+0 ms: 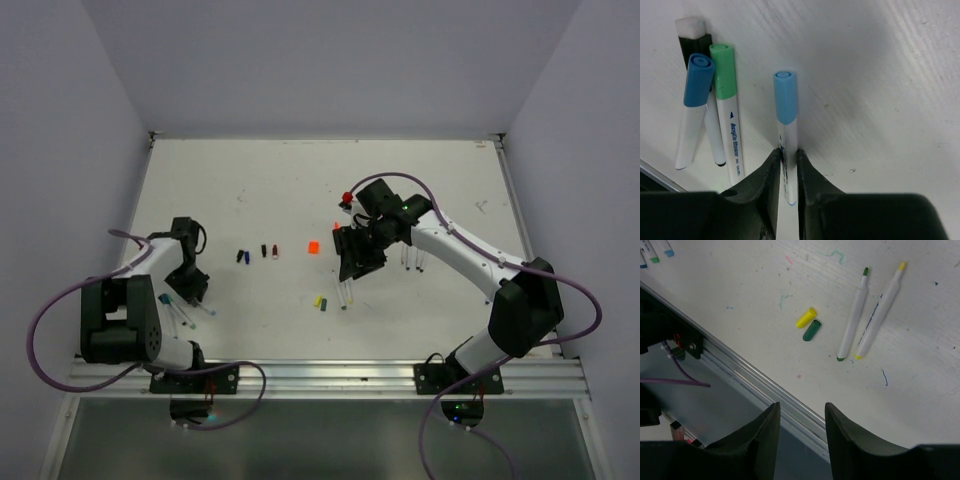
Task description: Open the pen caps
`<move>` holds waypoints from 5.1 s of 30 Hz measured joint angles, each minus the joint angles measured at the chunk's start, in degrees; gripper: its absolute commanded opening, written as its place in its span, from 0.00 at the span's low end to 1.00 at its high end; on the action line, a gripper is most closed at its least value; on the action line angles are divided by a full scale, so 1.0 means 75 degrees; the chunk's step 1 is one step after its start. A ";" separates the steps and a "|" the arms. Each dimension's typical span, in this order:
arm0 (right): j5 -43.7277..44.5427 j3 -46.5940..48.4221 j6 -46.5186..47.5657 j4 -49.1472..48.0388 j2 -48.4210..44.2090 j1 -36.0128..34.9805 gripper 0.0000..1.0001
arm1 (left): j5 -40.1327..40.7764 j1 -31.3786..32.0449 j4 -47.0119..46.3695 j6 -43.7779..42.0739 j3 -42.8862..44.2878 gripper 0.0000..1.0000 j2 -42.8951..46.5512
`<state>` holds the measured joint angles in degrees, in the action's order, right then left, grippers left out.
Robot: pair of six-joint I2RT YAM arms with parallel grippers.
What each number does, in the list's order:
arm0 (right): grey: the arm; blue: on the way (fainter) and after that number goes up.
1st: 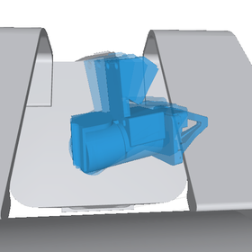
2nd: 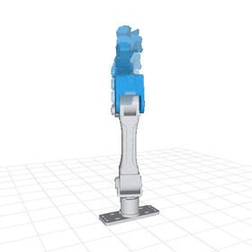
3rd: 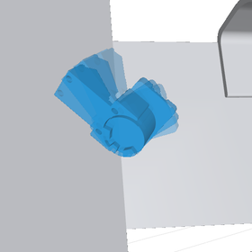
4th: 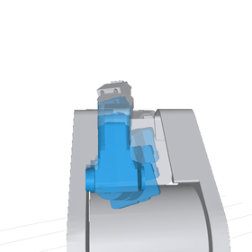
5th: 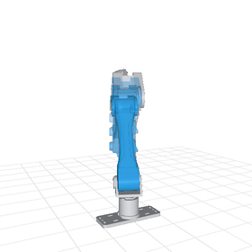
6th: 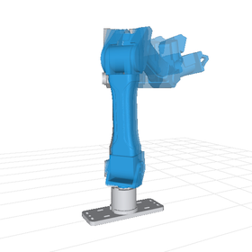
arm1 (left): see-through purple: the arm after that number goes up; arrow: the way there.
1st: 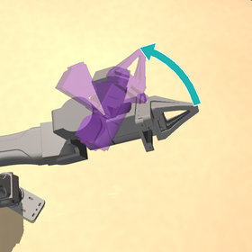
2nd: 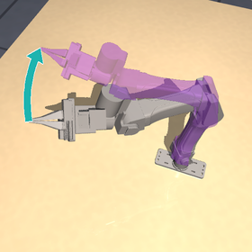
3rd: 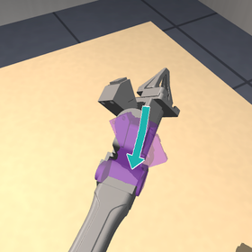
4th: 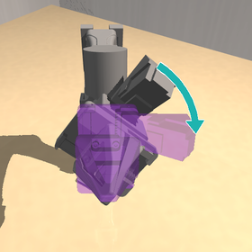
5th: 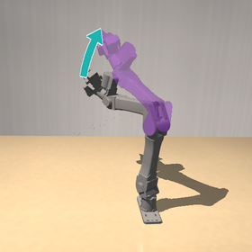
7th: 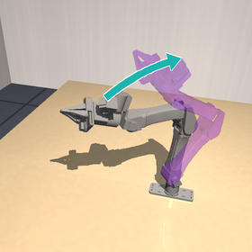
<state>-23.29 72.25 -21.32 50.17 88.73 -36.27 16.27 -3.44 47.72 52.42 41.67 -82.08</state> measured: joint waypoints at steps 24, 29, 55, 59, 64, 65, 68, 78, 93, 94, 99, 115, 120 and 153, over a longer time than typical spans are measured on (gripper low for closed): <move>-0.1215 0.1821 -0.0370 0.0259 0.0851 0.0825 0.45 | -0.4019 0.2506 -0.3139 -0.1323 0.2375 0.00 0.0749; -0.1839 0.1807 -0.1256 -0.0627 0.0845 0.0801 0.46 | -0.5776 0.3535 -0.4450 -0.1515 0.1690 0.00 0.0950; -0.1845 0.0632 -0.2483 -0.2136 -0.0490 0.0697 0.45 | -0.6254 0.4025 -0.5601 -0.0087 0.1486 0.00 0.1023; -0.1915 0.0423 -0.2503 -0.2358 -0.0522 0.0536 0.45 | -0.6102 0.4025 -0.5706 0.0472 0.1617 0.00 0.1023; -0.1918 0.0417 -0.2518 -0.2559 -0.0484 0.0443 0.45 | -0.6100 0.4025 -0.6178 0.1207 0.1617 0.00 0.1011; -0.1915 0.0417 -0.2538 -0.2623 -0.0484 0.0440 0.45 | -0.6111 0.4025 -0.6295 0.1335 0.1617 0.00 0.1011; -0.1883 0.0417 -0.2565 -0.2769 -0.0478 0.0437 0.44 | -0.6152 0.4025 -0.6604 0.1687 0.1600 0.00 0.1011; -0.1743 0.0417 -0.2547 -0.2911 -0.0233 0.0425 0.00 | -0.6248 0.4013 -0.7312 0.2381 0.1204 0.00 0.1037; -0.2331 0.0297 -0.2559 -0.2806 -0.0484 0.0423 0.00 | -0.6508 0.3637 -0.7679 0.2270 0.1186 0.43 0.0799; -0.2404 0.0280 -0.2559 -0.2806 -0.0484 0.0425 0.00 | -0.6554 0.3634 -0.7737 0.2267 0.1186 0.43 0.0796; -0.2801 0.0175 -0.2565 -0.2804 -0.0484 0.0425 0.00 | -0.6618 0.3506 -0.7941 0.2276 0.1201 0.41 0.0694; -0.2809 0.0050 -0.2352 -0.2667 -0.0481 0.0382 0.00 | -0.6764 0.3459 -0.7997 0.2442 0.1335 0.00 0.0586; -0.0431 0.0831 -0.1250 -0.1533 -0.0385 -0.0300 0.00 | -0.5831 0.3515 -0.5082 0.2142 0.2731 0.00 0.0367; -0.4747 -0.3019 -0.6560 -1.0124 -0.0749 0.0659 0.00 | -0.8253 0.3045 -1.1354 0.2993 0.1032 0.00 -0.0131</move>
<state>-58.89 49.60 -70.52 -25.76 83.11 -31.33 -45.63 19.40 -37.43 74.87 49.41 -83.07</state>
